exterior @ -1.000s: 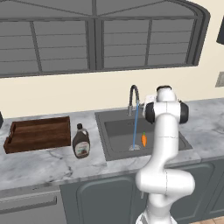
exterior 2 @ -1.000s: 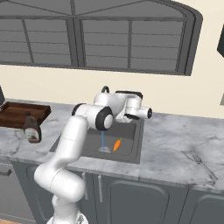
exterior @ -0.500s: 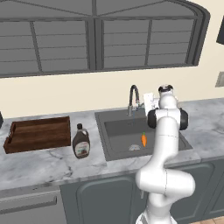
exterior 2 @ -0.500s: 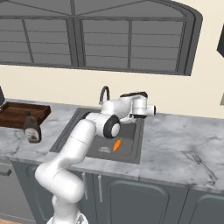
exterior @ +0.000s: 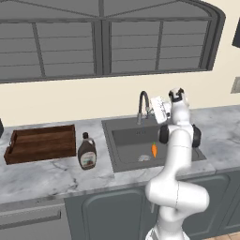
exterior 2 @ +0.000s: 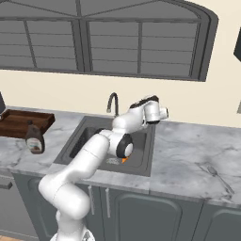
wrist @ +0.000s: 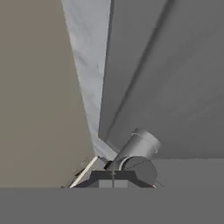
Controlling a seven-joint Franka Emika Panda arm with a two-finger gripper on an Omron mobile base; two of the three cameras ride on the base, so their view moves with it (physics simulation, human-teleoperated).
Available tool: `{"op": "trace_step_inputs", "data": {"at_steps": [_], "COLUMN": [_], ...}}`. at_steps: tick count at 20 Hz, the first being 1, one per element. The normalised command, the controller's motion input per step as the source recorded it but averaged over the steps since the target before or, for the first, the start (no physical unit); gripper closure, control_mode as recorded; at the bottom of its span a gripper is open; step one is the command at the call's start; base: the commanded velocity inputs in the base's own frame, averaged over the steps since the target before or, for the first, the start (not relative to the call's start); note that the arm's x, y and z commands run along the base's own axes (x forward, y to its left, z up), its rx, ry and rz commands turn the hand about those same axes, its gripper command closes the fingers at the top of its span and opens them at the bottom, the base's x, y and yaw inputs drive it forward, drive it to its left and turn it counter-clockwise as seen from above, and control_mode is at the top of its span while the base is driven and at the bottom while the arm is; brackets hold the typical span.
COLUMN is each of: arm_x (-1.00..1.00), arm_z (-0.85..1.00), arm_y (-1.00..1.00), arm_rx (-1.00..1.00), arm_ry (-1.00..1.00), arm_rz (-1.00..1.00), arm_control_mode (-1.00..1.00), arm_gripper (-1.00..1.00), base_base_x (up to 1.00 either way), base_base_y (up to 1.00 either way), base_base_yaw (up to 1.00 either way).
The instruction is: Pick up all produce items and place them in the sink. Turn on the sink faucet to wash them. Then turn the sink off and put them in the tray.
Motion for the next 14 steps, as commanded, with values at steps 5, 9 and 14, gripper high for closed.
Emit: {"op": "trace_step_inputs", "data": {"at_steps": [5,9,14], "arm_x": [-0.44,-1.00,-1.00], "arm_z": [0.24,0.00,-0.19], "arm_y": [-0.50,0.00,0.72], "arm_rx": [-0.16,-0.23,-0.24], "arm_ry": [-0.35,-0.30,-0.22], "arm_rz": [0.00,0.08,0.17], "arm_control_mode": [-1.00,-1.00,-1.00], "arm_gripper": [1.00,1.00,1.00], "base_base_x": [0.00,0.00,0.00], "base_base_y": [0.00,0.00,0.00], "base_base_yaw": [0.00,0.00,0.00]}}
